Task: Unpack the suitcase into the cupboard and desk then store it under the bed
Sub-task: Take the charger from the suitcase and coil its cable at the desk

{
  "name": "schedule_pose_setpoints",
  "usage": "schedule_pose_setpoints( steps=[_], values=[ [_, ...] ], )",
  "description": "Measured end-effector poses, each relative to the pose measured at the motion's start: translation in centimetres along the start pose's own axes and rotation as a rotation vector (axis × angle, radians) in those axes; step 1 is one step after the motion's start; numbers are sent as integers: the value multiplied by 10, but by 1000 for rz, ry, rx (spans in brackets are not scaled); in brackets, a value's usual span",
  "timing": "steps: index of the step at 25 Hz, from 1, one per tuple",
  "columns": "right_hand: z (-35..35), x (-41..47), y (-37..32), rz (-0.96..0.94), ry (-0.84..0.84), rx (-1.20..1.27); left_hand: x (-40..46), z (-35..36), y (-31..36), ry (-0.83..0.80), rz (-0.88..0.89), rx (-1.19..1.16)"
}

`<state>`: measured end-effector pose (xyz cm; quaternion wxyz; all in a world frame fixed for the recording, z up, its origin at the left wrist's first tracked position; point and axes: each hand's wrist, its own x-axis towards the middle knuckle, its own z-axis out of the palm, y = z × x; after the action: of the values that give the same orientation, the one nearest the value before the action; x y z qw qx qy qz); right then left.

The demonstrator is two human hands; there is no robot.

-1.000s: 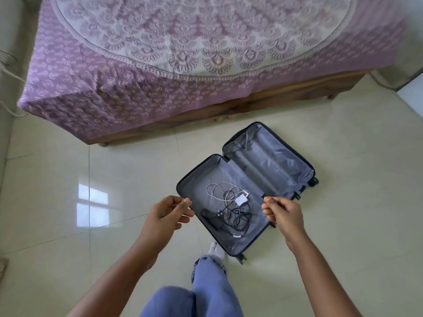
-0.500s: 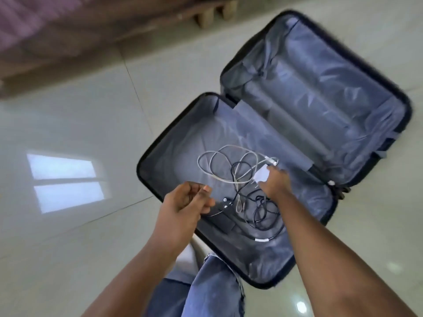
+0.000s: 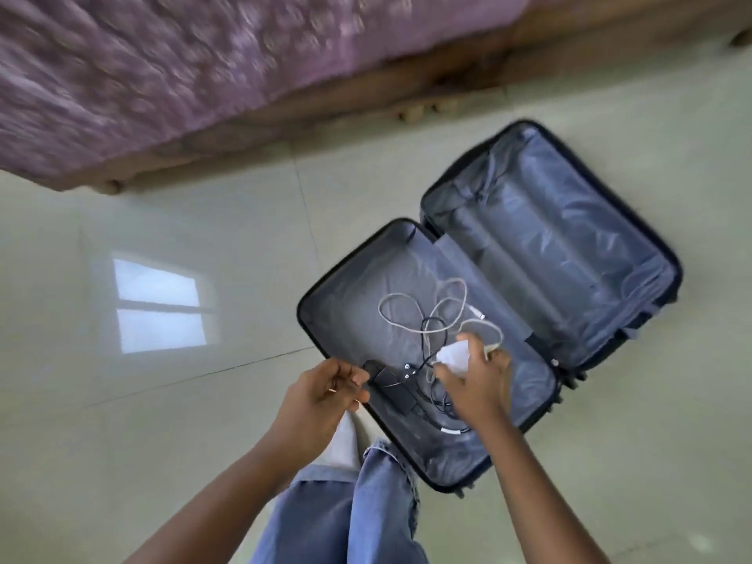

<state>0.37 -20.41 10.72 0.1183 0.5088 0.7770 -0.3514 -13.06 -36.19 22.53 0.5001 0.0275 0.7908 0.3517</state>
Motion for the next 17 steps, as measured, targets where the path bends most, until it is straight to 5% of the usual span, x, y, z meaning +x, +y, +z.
schedule_pose_setpoints(
  steps=[3,8,11,17],
  values=[
    [-111,-119,-78,-204,-57,254,-108,-30,63,8,43,-74],
    [-237,-272,-185,-682,-189,345,-286,-87,122,83,120,-366],
    [-267,-328,-228,-997,-274,273,-379,-101,119,131,291,-445],
    [-294,-463,-270,-1637,-617,-52,-554,-67,57,527,408,-730]
  ],
)
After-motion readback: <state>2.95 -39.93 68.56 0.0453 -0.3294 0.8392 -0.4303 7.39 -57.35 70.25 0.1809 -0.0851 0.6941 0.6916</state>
